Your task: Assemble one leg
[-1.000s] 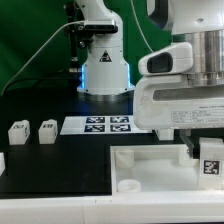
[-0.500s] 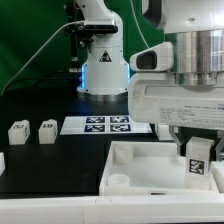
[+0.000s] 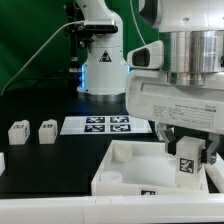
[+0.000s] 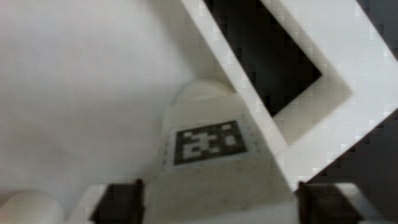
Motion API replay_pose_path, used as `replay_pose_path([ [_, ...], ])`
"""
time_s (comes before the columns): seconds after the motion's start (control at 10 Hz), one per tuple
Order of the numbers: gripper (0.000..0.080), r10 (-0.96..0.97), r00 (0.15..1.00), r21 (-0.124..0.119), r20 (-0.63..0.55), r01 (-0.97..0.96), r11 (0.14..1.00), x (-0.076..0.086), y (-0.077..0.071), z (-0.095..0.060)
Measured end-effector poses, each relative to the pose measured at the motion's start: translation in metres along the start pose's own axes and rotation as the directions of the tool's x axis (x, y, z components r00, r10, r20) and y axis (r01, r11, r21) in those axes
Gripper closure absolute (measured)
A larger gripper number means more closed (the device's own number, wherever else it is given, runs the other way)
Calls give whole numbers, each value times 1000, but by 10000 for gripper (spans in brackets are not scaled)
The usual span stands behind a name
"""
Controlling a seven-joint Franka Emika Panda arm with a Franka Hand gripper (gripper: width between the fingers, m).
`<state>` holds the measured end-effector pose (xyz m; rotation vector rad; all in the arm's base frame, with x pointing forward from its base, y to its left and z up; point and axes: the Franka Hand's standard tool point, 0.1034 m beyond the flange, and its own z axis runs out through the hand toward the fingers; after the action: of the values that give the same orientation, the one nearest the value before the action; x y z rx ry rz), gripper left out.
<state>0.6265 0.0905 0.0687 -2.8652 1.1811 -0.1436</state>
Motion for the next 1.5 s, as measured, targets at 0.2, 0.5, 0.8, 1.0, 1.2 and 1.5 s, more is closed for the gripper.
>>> replay_pose_path([
  [0.2,256,-1,1000,0,0,1,1000,0,0,0],
  [0.5,156,-15,1000,18,-2,15,1000,-6,-10,-12],
  [0.8,150,-26,1000,28,-6,26,999,-9,-15,-20],
  [1.0,150,-26,1000,27,-6,26,999,-9,-14,-19],
  [1.2,150,-26,1000,26,-5,26,999,-10,-14,-19],
  [1.5,150,-26,1000,26,-5,27,999,-10,-14,-19],
])
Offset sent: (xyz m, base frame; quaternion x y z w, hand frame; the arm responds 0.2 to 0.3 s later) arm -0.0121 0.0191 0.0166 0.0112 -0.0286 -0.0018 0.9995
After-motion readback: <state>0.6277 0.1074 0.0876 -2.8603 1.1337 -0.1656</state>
